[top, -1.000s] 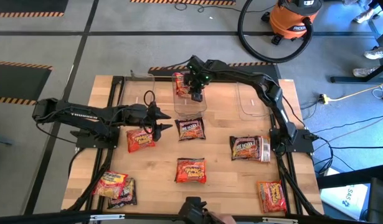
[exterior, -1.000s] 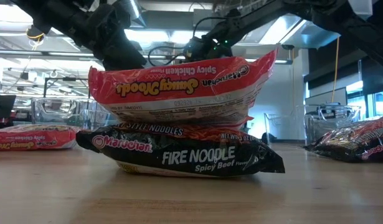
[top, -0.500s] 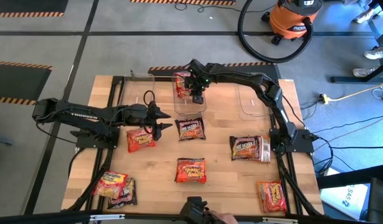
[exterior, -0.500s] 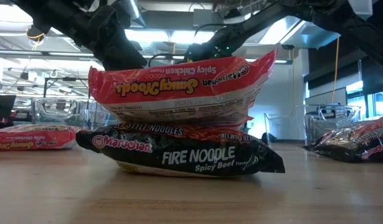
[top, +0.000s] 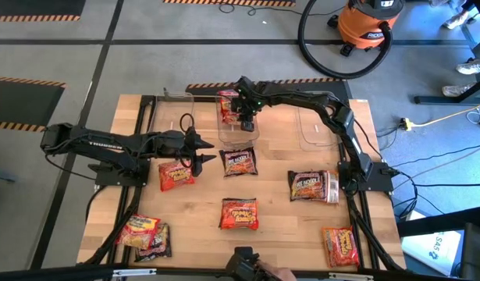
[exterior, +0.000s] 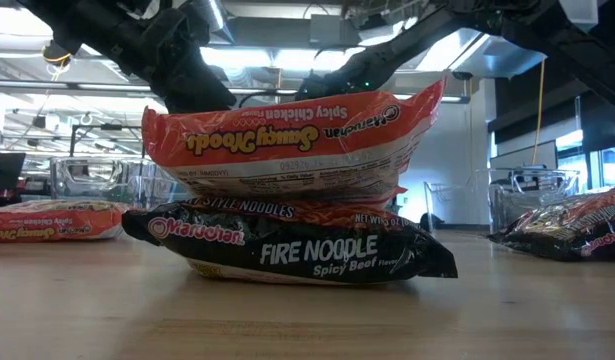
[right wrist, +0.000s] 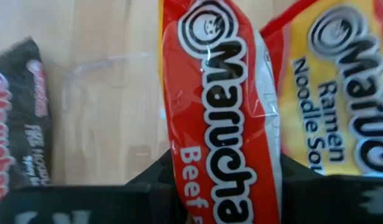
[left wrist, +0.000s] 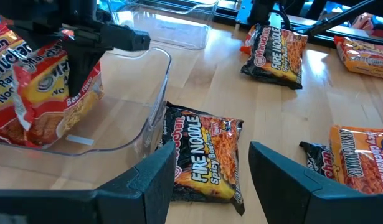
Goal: Sort Maruchan noodles
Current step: Put the top red noodle pack into the middle transparent bin, then put the red noodle pack into the middle transparent bin
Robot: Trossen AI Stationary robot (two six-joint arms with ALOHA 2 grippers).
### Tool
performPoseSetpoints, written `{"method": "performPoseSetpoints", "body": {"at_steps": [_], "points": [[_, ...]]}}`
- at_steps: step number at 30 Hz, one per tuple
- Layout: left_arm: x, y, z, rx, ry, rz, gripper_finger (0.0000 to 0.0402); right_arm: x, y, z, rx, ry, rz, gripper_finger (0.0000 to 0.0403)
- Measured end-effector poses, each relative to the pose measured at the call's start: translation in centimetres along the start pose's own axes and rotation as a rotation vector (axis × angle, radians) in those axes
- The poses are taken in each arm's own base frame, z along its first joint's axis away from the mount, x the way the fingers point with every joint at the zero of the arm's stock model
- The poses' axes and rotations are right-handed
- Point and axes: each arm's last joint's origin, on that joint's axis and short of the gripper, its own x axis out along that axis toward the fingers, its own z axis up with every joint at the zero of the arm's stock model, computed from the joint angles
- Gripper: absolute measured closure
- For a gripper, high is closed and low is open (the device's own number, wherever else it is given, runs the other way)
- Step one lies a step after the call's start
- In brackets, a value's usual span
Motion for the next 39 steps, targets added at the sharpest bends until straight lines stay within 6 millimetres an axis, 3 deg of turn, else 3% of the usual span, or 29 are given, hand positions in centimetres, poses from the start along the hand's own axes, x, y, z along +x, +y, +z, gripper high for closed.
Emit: {"method": "performPoseSetpoints", "body": {"at_steps": [8,19,27,33,39], "points": [[0.0,-0.1,0.0,0.0,0.006,-0.026,0.0207,0.2,0.0,-0.1,-0.003,-0.006,-0.017,0.0289],[0.0,-0.1,0.0,0.001,0.008,-0.038,0.0207,0.2,-0.4,-0.1,0.005,0.024,-0.107,0.0179],[0.0,-0.3,-0.1,0.004,0.01,-0.045,0.0207,-0.8,-0.3,0.9,0.005,0.018,-0.119,0.0165],[0.0,-0.3,-0.1,0.004,0.01,-0.045,0.0207,-3.1,-0.2,1.7,0.026,0.096,-0.078,0.0166],[0.0,-0.3,-0.1,0.001,0.01,-0.045,0.0207,-8.1,0.9,2.6,0.098,0.168,-0.014,0.0166]]}}
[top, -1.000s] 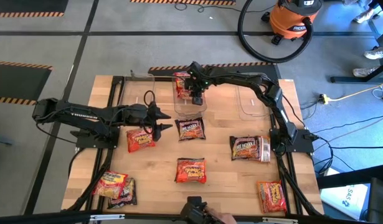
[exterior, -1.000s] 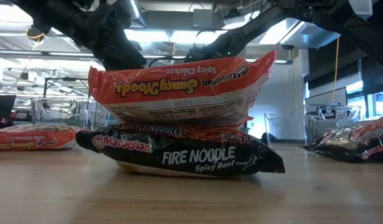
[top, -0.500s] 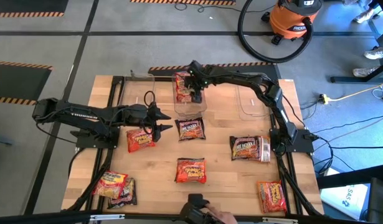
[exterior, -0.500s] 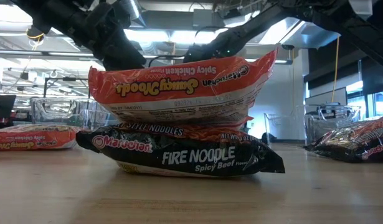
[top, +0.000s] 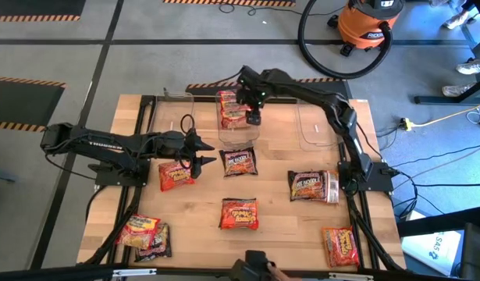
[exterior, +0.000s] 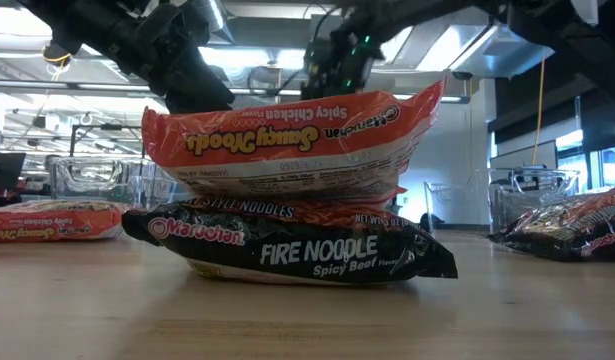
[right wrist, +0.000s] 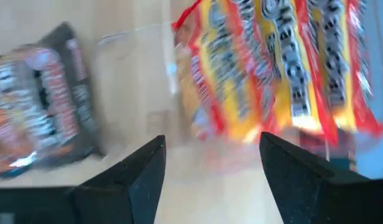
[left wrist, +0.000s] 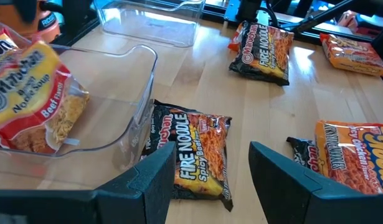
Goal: Sort Maruchan noodles
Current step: Put the red noodle pack into the middle transparent bin
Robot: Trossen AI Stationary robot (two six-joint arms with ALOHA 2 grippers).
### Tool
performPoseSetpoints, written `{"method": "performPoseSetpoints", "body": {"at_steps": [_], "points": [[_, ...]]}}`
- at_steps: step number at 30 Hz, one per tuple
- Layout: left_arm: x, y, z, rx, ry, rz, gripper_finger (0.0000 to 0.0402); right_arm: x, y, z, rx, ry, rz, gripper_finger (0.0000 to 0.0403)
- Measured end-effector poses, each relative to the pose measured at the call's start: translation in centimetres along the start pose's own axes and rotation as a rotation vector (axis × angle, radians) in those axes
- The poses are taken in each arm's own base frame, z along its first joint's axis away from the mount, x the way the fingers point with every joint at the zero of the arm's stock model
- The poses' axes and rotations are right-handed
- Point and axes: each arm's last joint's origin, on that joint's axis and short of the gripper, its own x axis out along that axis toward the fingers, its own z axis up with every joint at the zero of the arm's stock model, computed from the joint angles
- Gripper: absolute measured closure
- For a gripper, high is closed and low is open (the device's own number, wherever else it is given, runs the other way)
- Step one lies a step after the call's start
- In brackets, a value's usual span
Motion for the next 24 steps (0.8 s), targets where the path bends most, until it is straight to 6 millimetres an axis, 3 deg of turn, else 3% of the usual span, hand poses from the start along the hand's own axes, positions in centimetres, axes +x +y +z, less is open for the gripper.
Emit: {"method": "performPoseSetpoints", "body": {"at_steps": [6,10,18,24], "points": [[0.0,0.0,0.0,0.002,0.0,0.0,0.0207,-4.0,2.5,-0.8,0.05,0.034,0.01,0.0166],[0.0,0.0,0.0,0.002,0.0,0.0,0.0207,-5.3,4.8,-1.6,0.064,0.049,0.025,0.0166],[-0.1,-0.7,-0.2,0.017,0.005,-0.032,0.0207,-3.6,10.7,-5.4,0.064,0.079,-0.005,0.0166],[-0.3,-1.8,-0.4,0.035,0.015,-0.079,0.0207,-2.0,14.8,-8.4,0.081,-0.113,0.008,0.0166]]}}
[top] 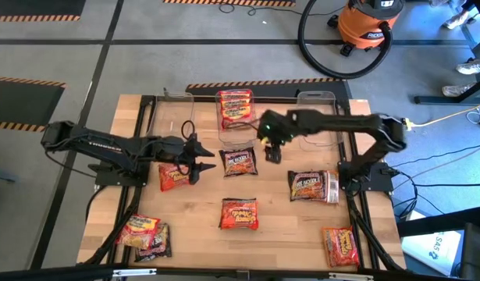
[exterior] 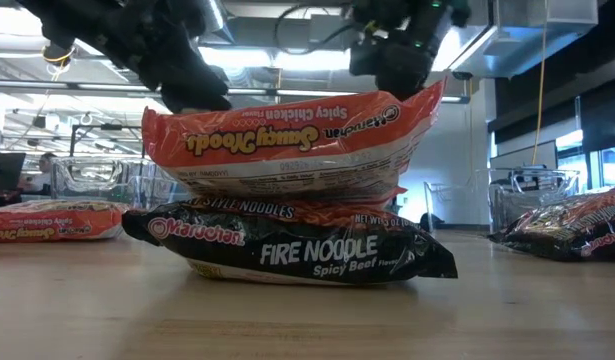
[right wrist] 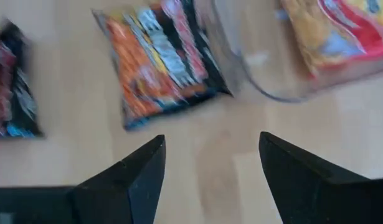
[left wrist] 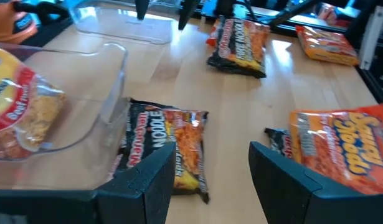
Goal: Sort Maruchan noodles
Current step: Put the red noodle pack into the middle transparent bin
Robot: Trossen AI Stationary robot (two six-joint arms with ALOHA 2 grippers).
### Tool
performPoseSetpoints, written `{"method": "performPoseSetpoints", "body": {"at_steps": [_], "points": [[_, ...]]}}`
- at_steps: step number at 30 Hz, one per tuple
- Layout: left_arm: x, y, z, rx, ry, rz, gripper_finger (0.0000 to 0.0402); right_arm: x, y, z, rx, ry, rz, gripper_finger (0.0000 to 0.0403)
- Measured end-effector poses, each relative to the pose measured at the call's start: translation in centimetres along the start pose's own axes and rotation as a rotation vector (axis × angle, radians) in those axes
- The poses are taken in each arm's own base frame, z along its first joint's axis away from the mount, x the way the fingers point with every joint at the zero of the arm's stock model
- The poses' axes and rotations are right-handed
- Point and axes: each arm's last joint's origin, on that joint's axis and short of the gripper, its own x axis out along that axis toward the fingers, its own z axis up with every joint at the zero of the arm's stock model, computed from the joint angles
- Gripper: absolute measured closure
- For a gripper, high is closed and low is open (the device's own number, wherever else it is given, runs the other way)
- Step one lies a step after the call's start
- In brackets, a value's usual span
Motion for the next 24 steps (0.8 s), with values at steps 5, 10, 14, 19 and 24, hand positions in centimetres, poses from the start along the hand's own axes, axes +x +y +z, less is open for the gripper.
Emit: {"method": "performPoseSetpoints", "body": {"at_steps": [5,10,14,19,24], "points": [[-0.2,-1.6,-0.3,0.019,0.01,-0.069,0.0207,1.6,3.3,-1.7,-0.008,-0.133,0.064,0.0166],[-0.2,-3.5,-1.1,0.008,0.04,-0.115,0.0207,3.1,6.5,-2.5,-0.024,-0.232,0.135,0.0166],[0.1,-5.4,-2.2,-0.003,0.09,-0.177,0.0207,3.5,8.8,-3.0,-0.036,-0.308,0.193,0.0166],[0.8,-7.1,-3.9,0.0,0.174,-0.216,0.0207,3.2,10.7,-2.8,-0.074,-0.392,0.241,0.0166],[1.2,-8.1,-4.1,-0.06,0.145,-0.231,0.0207,2.9,12.0,-2.9,-0.098,-0.426,0.274,0.0166]]}}
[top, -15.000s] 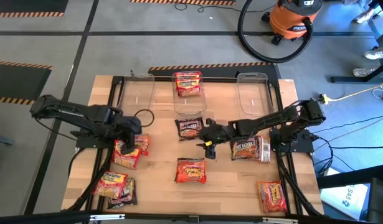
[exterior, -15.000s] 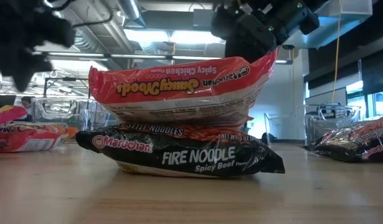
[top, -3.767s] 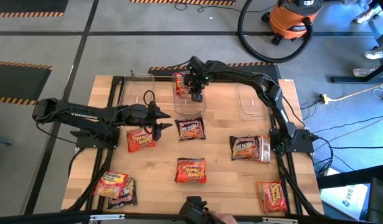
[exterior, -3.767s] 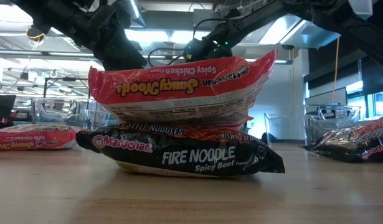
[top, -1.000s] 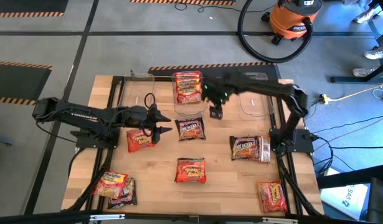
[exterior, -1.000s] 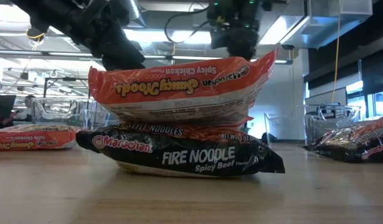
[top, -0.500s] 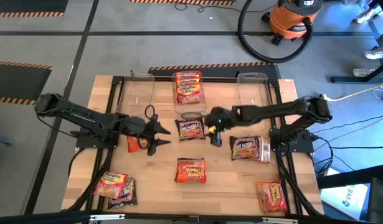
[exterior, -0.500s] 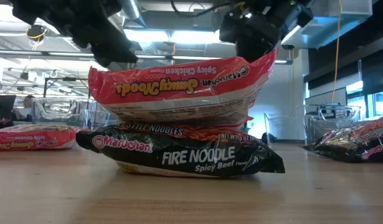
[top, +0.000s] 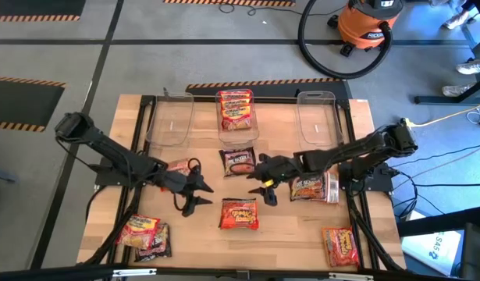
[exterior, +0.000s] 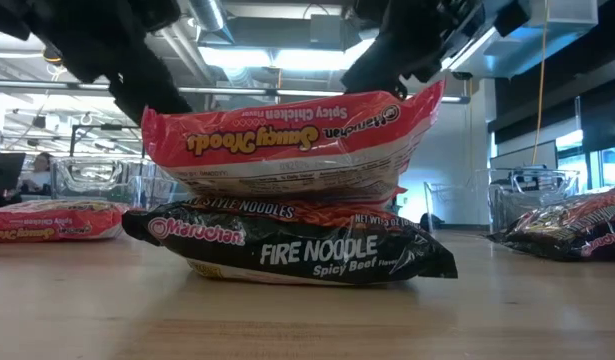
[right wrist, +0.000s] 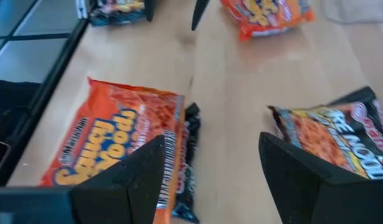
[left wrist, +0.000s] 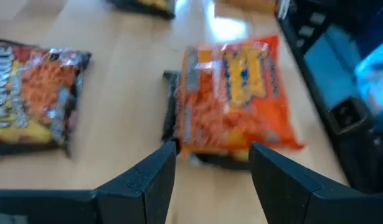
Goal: Sort Maruchan noodles
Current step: Put the red noodle pack into the middle transparent bin
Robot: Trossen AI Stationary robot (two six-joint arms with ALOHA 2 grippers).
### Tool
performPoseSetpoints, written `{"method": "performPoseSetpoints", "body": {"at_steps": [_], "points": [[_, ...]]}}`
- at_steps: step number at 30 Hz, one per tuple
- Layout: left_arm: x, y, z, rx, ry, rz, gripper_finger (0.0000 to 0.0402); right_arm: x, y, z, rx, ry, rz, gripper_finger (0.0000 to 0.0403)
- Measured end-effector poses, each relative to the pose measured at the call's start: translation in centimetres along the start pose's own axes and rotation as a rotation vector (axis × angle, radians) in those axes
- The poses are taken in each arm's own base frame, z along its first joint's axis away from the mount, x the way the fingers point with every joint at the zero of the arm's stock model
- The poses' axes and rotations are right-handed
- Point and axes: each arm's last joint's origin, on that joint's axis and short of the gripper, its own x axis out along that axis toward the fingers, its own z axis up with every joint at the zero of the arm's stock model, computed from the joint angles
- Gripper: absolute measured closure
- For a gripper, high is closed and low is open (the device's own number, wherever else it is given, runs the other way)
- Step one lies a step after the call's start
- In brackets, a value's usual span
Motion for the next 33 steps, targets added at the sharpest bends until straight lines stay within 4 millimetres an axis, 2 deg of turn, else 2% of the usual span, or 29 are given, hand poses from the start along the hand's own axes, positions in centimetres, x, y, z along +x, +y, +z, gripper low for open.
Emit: {"method": "performPoseSetpoints", "body": {"at_steps": [3,6,13,18,25,33], "points": [[-0.2,-0.9,0.7,-0.036,0.024,-0.023,0.0207,0.1,0.6,-0.2,0.008,0.008,0.014,0.0166],[-1.2,-2.0,1.7,-0.068,0.124,-0.044,0.0207,0.3,1.1,-0.5,0.003,0.027,0.025,0.0166],[-4.3,-3.7,2.2,-0.258,0.576,0.03,0.0207,1.3,1.6,-1.2,-0.008,0.055,0.032,0.0166],[-6.0,-4.7,1.0,-0.448,0.801,0.075,0.0207,1.8,1.5,-1.6,-0.006,0.077,0.025,0.0166],[-7.5,-7.0,-1.4,-0.687,0.963,0.151,0.0207,3.1,1.3,-2.4,-0.007,0.101,0.018,0.0166],[-8.9,-8.5,-5.3,-0.8,1.119,0.263,0.0207,3.8,1.2,-2.9,-0.028,0.117,0.016,0.0166]]}}
